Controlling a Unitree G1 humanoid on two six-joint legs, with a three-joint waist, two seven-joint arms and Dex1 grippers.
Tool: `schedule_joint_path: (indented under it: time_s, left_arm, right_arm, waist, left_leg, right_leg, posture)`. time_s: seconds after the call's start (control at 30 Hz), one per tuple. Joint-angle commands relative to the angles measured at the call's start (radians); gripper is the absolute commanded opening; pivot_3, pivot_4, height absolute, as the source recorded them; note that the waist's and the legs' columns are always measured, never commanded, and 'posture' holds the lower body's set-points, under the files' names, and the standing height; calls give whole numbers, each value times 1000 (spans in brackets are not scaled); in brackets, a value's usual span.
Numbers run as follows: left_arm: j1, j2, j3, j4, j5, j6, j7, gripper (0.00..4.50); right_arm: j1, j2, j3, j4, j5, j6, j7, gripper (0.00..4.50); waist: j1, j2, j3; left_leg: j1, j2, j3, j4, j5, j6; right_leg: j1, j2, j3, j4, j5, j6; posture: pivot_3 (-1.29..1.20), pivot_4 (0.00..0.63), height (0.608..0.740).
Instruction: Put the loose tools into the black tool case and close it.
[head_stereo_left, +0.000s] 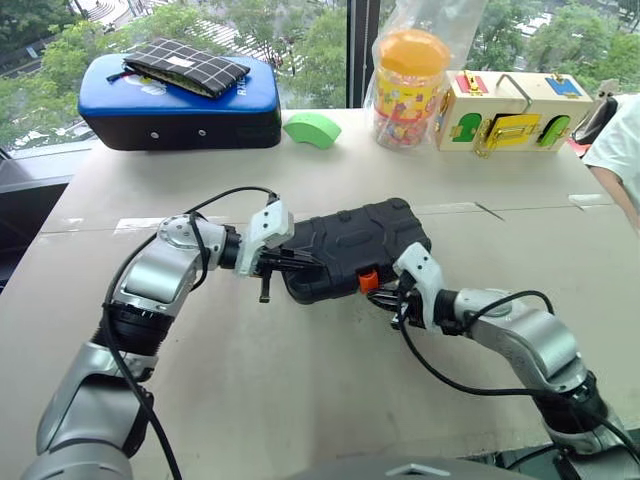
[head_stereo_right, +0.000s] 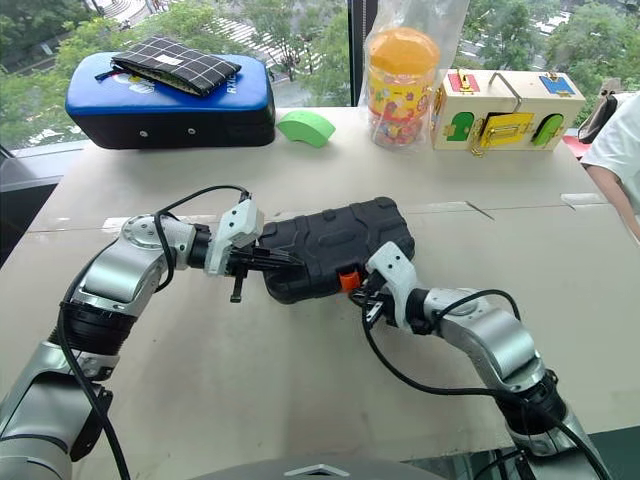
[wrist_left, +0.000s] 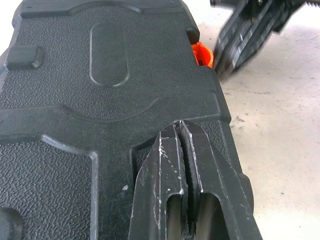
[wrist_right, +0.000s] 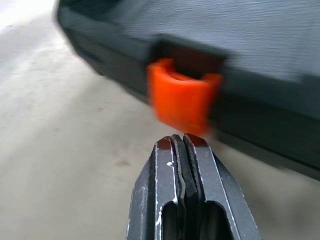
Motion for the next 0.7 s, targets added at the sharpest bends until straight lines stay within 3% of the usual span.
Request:
schedule_joint_path:
  time_s: [0.03,0.53,0.7]
  left_arm:
    - [32,3,-46,33,59,17,0,67]
    - [53,3,-42,23,68,16,3,67]
    - [52,-3,-47,30,77,8,6,67]
  right_arm:
    - [-34,10,-8,5,-6,-32,3,0]
    - [-80,65,-29,128,-57,-95,-12,0]
    - [-6,-11,-42,-44,68,-30,102,0]
  waist:
    - [-1,0,0]
    - [-4,1,0]
    - [-1,1,0]
  left_leg:
    - [0,0,0,0,0,0]
    - [1,0,0,0,0,0]
    - [0,0,0,0,0,0]
  right_leg:
    - [0,0,0,0,0,0]
    - [0,0,0,2,0,0]
    - [0,0,0,2,0,0]
  posture:
    - [0,150,740]
    - [0,150,740]
    - [0,150,740]
